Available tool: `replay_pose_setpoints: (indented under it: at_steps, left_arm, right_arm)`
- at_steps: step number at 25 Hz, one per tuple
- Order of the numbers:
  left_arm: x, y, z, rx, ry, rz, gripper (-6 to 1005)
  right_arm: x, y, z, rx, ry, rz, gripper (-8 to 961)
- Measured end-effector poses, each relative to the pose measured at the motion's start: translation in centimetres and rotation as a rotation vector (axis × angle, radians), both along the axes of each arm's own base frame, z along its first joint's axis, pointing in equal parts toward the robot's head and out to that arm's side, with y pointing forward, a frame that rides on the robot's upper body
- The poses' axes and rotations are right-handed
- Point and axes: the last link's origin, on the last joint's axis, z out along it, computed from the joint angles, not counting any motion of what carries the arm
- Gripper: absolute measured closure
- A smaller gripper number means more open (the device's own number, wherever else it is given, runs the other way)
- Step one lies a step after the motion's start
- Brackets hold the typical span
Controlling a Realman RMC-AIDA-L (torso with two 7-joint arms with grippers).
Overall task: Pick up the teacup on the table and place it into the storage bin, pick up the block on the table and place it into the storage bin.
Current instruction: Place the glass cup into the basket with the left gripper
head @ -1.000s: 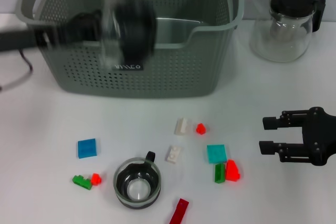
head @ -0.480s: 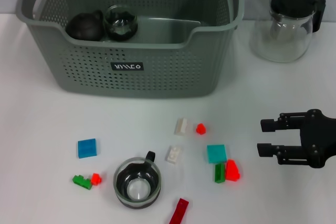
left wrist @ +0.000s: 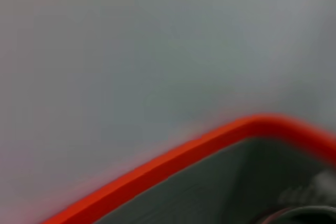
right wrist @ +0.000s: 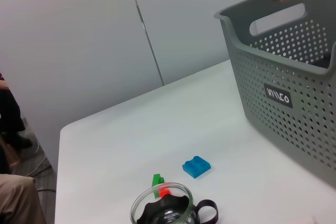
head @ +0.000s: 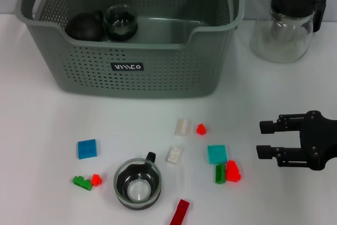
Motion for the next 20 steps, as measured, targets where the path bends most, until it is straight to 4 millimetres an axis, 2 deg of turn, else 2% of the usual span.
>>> replay_pose_setpoints:
  at_steps: [2,6,10,14,18,20]
  left_arm:
    - [-0.1,0.4,-1.1,0.039,0.111,0.001,956]
    - [-0.2,0.7,-2.6,0.084,0.205,-0.016,955]
    - [-0.3,0.8,-3.2,0.091,0.217,-0.030,955]
    - [-1.6,0.9,-3.4,0.087,0.241,-0.015,956]
    - [-2.0,0.8,-4.1,0.069,0.264,-0.017,955]
    - [-2.5,0.5,-4.9,0.051,0.294,-0.023,945]
  right_arm:
    - [0.0,0.0,0.0,0.000,0.001,-0.002,316]
    - [0.1,-0.1,0.0,0.000,0.001,-0.004,316]
    - [0.1,-0.1,0.0,0.001,0.002,-0.005,316]
    - [0.1,-0.1,0.1,0.004,0.003,-0.007,316]
    - [0.1,0.0,0.1,0.007,0.003,-0.008,316]
    - [0.1,0.0,0.2,0.007,0.003,-0.007,316]
